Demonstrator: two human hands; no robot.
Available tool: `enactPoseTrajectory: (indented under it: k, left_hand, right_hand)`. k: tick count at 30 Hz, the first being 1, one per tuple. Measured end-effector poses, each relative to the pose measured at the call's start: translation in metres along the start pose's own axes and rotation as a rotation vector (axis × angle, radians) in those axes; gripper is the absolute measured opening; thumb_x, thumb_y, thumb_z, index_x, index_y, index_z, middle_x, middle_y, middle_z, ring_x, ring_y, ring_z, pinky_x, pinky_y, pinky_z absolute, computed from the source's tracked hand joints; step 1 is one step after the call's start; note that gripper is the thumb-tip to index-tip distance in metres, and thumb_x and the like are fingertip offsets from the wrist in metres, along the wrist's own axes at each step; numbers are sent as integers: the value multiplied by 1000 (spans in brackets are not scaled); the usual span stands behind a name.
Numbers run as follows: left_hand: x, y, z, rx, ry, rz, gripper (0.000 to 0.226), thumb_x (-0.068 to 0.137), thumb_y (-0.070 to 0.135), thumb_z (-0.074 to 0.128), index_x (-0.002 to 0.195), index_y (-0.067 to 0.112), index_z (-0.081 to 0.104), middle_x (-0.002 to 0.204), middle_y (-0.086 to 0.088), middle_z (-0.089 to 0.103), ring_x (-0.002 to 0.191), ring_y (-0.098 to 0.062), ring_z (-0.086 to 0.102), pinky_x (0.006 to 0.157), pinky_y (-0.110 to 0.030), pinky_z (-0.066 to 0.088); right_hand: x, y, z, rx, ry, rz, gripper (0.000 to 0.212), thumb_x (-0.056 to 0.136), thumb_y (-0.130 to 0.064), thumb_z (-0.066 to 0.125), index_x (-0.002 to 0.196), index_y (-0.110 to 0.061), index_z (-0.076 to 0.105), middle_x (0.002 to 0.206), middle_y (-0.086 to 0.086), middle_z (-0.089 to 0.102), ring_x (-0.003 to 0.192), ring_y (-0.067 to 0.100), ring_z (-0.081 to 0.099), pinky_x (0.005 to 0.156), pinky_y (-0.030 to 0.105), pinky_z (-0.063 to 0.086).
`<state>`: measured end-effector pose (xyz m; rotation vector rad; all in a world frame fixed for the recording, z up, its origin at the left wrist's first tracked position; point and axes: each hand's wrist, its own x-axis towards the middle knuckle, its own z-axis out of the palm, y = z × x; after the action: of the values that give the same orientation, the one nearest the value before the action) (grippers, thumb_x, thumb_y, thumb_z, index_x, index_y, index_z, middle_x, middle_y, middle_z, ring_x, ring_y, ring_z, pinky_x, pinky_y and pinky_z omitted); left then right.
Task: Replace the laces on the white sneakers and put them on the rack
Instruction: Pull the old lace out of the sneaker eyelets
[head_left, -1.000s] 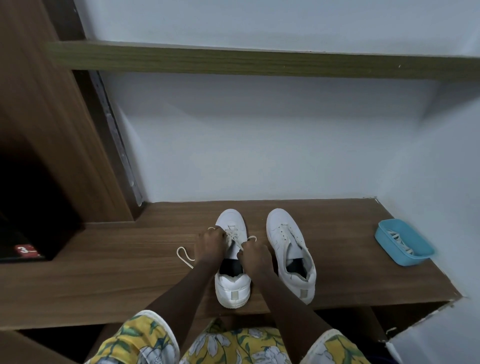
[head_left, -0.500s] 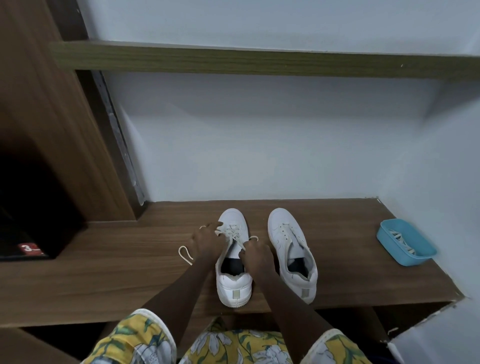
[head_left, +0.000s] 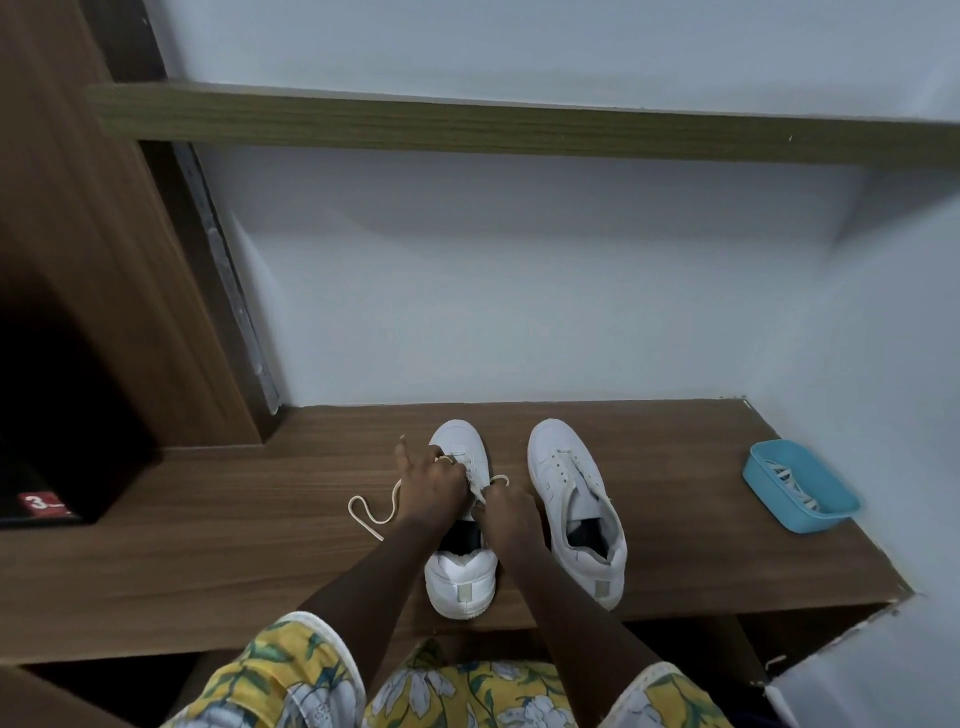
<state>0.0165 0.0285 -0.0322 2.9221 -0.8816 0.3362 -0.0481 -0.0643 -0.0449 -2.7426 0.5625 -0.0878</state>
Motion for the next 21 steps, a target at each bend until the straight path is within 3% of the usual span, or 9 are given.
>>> enactPoseTrajectory:
  k: [4, 6, 8, 10, 12, 15, 21]
  left_hand:
    - [2, 2, 7, -94, -48, -161, 22, 59, 28, 79, 48, 20, 62, 48, 4, 57, 51, -18, 57, 75, -38, 45]
    - [4, 0, 5, -253, -74, -254, 14, 83, 29, 63, 77, 19, 71, 76, -2, 68, 72, -23, 64, 71, -32, 42]
    - [8, -2, 0, -460, -42, -454, 24, 92, 27, 50, 98, 13, 69, 97, -10, 67, 91, -28, 63, 71, -32, 41]
    - [12, -7, 3, -588, -34, -599, 29, 94, 26, 47, 98, 8, 69, 98, -14, 67, 92, -31, 62, 68, -32, 39]
    - [16, -14, 11, -684, 8, -695, 31, 94, 26, 46, 93, 4, 69, 95, -17, 67, 88, -34, 62, 67, -32, 43]
    - [16, -26, 16, -769, 88, -803, 31, 93, 25, 46, 93, 3, 67, 96, -19, 66, 89, -35, 61, 74, -35, 48]
    - [9, -32, 14, -764, 87, -854, 25, 93, 22, 48, 102, 4, 63, 105, -20, 63, 98, -36, 59, 80, -38, 46]
  right_hand:
    - [0, 1, -2, 5, 13, -14, 26, 96, -20, 49, 112, -4, 61, 114, 13, 58, 102, 24, 59, 79, 26, 43]
    - [-1, 0, -1, -7, 8, -13, 27, 95, -22, 49, 111, -4, 62, 110, 13, 58, 101, 25, 59, 75, 25, 40]
    - [-3, -1, 0, -24, -6, -19, 27, 95, -21, 47, 109, -4, 63, 94, 9, 55, 101, 26, 60, 73, 26, 39]
    - [-4, -2, 0, -42, -21, -23, 27, 95, -19, 46, 109, -5, 63, 86, 9, 55, 102, 26, 61, 76, 29, 44]
    - [-4, -3, -1, -80, -28, -33, 27, 97, -17, 43, 112, -6, 62, 103, 12, 64, 102, 27, 62, 79, 30, 46]
    - [-7, -5, 2, -119, -25, -53, 29, 99, -13, 38, 116, -5, 60, 113, 12, 62, 104, 27, 61, 80, 31, 47]
    - [-10, -7, 5, -121, -16, -73, 28, 98, -6, 38, 119, -4, 56, 119, 12, 59, 109, 26, 59, 85, 31, 48]
